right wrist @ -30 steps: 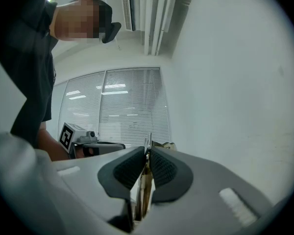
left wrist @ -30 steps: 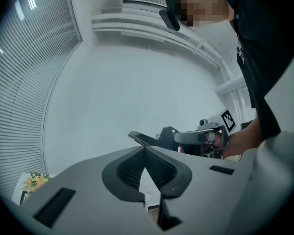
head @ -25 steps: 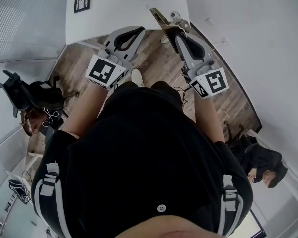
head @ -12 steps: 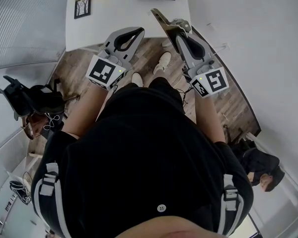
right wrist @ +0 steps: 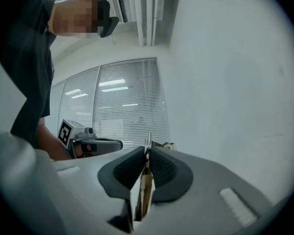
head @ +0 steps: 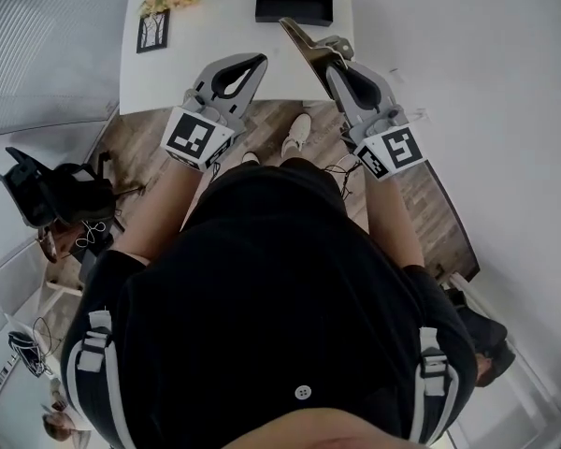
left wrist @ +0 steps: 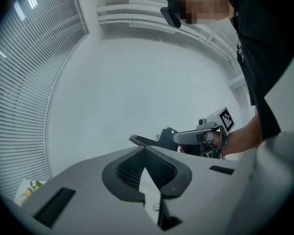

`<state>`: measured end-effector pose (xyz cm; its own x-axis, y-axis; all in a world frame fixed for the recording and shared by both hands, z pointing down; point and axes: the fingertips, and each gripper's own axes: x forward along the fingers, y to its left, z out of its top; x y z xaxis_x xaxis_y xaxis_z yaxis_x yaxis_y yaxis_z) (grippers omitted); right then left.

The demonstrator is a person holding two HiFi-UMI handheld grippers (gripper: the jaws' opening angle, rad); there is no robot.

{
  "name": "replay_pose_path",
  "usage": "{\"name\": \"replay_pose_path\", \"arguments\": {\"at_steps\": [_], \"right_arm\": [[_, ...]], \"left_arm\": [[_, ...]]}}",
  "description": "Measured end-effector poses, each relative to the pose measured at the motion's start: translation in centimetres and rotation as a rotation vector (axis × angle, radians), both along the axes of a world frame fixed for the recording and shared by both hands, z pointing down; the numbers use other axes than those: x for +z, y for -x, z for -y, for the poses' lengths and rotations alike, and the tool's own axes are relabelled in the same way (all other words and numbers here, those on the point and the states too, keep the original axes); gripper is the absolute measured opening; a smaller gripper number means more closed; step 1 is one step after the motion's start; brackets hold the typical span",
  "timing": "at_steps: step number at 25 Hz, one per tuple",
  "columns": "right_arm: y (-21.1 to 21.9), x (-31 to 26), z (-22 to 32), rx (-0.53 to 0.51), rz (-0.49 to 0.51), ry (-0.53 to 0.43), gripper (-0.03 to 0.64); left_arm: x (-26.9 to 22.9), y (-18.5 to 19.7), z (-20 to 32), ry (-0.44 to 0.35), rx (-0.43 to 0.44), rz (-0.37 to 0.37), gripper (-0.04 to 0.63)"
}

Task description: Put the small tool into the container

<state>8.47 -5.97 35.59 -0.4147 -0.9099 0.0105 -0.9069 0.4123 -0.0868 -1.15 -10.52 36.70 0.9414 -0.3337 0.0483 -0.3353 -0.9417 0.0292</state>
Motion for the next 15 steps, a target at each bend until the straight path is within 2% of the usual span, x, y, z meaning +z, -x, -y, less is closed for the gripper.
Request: {"name": "replay_pose_path", "arguments": {"at_steps": [7,15], "right_arm": [[-4.9,0.9,6.0,-0.06,0.004,0.024,0.041],[-8.9,2.1,10.4,-0.118,0.023,0.041,0.041]], "left_arm": [[0.5,-4.7,5.3,0.013,-0.059,0.008,0.008],[1.2,-8.2,8.6,0.02,-0.128,0.03,0.008]]}}
